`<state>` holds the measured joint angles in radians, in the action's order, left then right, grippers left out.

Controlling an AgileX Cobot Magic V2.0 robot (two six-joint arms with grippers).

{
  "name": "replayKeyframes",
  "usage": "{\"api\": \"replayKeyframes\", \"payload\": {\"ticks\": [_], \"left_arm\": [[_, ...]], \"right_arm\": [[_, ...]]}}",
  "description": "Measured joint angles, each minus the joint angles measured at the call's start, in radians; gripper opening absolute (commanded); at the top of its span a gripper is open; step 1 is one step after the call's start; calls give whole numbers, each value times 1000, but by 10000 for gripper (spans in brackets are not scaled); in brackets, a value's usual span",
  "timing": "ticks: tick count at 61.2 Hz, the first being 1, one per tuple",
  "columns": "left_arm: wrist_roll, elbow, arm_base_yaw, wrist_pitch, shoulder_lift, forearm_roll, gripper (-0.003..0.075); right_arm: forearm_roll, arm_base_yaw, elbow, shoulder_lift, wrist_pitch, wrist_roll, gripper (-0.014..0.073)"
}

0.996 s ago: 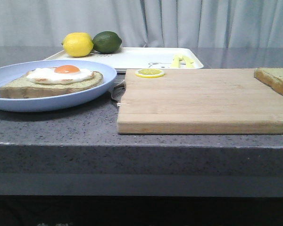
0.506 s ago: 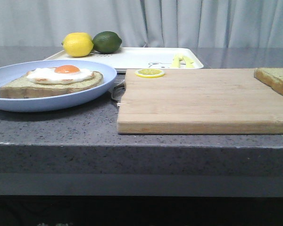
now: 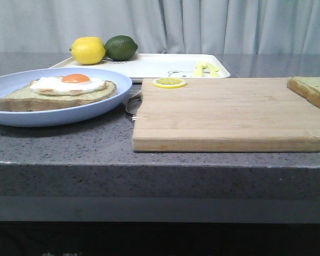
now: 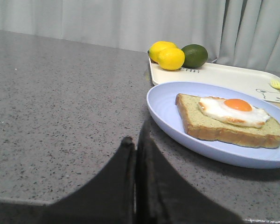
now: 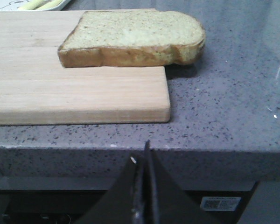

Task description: Place bread and move sandwich to tray

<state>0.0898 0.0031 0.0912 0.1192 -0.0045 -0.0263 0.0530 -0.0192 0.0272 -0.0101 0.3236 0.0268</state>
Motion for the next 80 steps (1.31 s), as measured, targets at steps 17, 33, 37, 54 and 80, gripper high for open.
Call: {"api": "replayKeyframes", "payload": {"ticks": [17,33,37,54,80], "left_arm": [[0,0,0,0,0,0,-19],[0,0,0,0,0,0,-19],[0,0,0,0,0,0,-19],[0,0,0,-7,0,0,-19],[0,-76,0,-231,0,26,-19]], "right_arm": [[0,0,0,0,-68,0,-61],[0,0,0,0,-105,0,-61],[0,0,0,0,-107,0,-61],[0,0,0,0,-126,0,-61],[34,0,-99,0,-225,0,-61]]}}
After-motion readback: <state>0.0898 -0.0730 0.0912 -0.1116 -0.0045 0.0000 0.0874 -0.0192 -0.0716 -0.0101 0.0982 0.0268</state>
